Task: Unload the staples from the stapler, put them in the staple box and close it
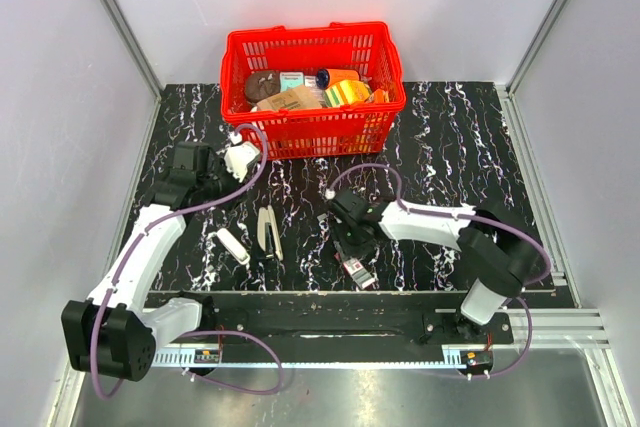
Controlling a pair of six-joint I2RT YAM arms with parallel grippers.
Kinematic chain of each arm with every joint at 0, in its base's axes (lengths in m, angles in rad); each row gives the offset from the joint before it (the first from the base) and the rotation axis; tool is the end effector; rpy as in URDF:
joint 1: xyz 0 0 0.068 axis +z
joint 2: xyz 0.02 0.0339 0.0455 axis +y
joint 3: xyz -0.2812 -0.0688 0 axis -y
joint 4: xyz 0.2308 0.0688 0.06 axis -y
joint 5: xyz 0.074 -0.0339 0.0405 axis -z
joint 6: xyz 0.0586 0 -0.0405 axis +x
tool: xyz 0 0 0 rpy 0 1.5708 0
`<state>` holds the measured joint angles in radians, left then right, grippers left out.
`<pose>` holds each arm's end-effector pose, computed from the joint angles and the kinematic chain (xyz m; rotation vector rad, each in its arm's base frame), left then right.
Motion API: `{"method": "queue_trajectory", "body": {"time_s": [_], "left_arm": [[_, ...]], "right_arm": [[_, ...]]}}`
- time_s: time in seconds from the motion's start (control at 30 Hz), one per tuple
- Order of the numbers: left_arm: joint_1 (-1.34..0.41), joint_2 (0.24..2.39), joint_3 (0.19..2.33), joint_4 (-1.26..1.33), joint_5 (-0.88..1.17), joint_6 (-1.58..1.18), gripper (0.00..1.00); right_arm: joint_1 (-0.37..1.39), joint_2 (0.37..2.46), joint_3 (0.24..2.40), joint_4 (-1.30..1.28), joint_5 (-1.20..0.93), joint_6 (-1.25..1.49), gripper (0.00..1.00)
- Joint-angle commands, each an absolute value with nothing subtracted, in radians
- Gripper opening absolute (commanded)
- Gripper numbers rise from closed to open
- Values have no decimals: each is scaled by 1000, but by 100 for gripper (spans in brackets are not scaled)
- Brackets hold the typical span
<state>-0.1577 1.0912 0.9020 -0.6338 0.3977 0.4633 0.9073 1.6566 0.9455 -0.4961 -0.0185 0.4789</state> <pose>0.2090 -0.0562 0.2846 0.8866 2.1607 -0.3247 0.1872 0.2412 0.1646 -0.6110 2.7860 0.3553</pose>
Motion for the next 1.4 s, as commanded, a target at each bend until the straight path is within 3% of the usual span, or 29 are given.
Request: {"method": "queue_trajectory", "body": {"time_s": [0.0,0.17,0.4,0.67,0.9,1.13,1.37], "left_arm": [[-153,1052,887,-617,376,483,28],[-153,1045,877,-617,370,488,28],[-150,1049,876,-617,362,485,28],[-144,1049,868,-617,345,500,28],[-137,1062,864,-617,345,505,29],[-137,1055,873,-618,344,502,29],[-135,1048,868,-621,342,500,29]], "right_arm": [[969,1724,1017,-525,-83,365,29],[983,1764,1074,-548,-117,267,31],[986,1847,1186,-571,-109,33,45],[988,1885,1212,-520,-100,-210,47],[1003,1891,1181,-480,-64,-322,67],[1028,1839,1224,-520,-18,-279,69],[1028,1593,1100,-424,-57,69,66]]}}
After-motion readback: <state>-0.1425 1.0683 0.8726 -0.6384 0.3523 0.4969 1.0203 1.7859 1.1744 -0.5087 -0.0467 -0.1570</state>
